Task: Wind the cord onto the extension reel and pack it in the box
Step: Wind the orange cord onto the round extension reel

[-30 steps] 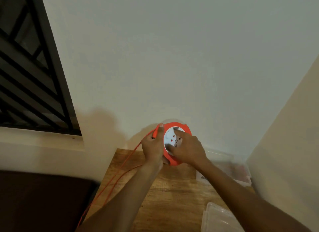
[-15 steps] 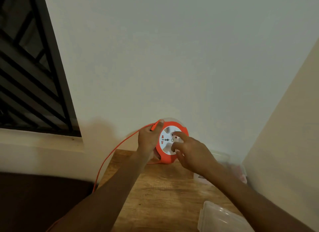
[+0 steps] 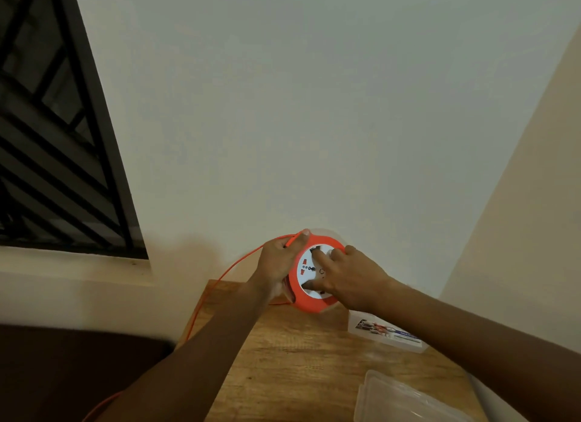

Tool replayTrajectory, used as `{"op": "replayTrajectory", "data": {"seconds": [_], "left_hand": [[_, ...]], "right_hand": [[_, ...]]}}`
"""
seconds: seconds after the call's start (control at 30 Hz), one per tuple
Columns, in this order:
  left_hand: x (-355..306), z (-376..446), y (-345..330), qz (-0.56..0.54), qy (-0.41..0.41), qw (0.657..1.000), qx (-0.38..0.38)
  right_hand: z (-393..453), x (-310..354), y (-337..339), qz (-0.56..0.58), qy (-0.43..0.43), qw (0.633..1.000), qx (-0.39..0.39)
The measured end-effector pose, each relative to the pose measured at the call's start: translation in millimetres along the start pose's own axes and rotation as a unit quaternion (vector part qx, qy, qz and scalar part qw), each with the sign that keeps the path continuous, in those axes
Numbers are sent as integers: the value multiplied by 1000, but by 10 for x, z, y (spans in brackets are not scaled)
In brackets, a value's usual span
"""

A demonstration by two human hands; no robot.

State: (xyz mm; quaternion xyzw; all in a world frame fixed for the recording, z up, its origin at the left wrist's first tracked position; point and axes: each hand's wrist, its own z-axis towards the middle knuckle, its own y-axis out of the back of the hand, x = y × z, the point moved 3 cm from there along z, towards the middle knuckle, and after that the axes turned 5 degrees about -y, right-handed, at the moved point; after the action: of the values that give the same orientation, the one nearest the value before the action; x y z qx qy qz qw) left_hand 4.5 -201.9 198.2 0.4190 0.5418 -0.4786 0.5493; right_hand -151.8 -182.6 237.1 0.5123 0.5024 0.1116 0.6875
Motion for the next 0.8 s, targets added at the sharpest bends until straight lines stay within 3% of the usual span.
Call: {"op": "replayTrajectory", "data": {"seconds": [0.3, 0.37, 0.43, 0.47, 0.5, 0.6, 0.63, 0.67, 0.7, 0.73, 0.8], "left_hand": [[-49, 113, 91, 8, 45, 998, 40], [-74, 114, 74, -15, 21, 1000, 14], [-92, 116, 21, -51, -26, 997, -43], [-98, 114, -12, -58, -50, 994, -77], [-112, 110, -40, -53, -70, 990, -111], [-136, 100, -33, 17, -94, 982, -166], [-132, 108, -5, 37, -92, 982, -162], [-130, 112, 30, 39, -89, 983, -153], [-121, 116, 63, 26, -86, 986, -143], [-112, 120, 92, 6, -80, 988, -133], [-95, 137, 128, -20, -66, 991, -115]], "right_hand": [[138, -110, 51, -70, 28, 996, -49], [168, -130, 6, 1, -43, 998, -52], [206, -143, 15, 129, -194, 968, -90], [220, -130, 19, 235, -285, 923, -109], [245, -115, 11, 374, -357, 848, -117], [323, -32, -86, 716, -431, 540, -104], [330, -1, -112, 759, -426, 483, -94], [316, 33, -120, 773, -413, 474, -84], [292, 62, -126, 760, -399, 507, -78], [259, 69, -125, 717, -389, 573, -80], [180, 27, -86, 541, -375, 745, -112]]}}
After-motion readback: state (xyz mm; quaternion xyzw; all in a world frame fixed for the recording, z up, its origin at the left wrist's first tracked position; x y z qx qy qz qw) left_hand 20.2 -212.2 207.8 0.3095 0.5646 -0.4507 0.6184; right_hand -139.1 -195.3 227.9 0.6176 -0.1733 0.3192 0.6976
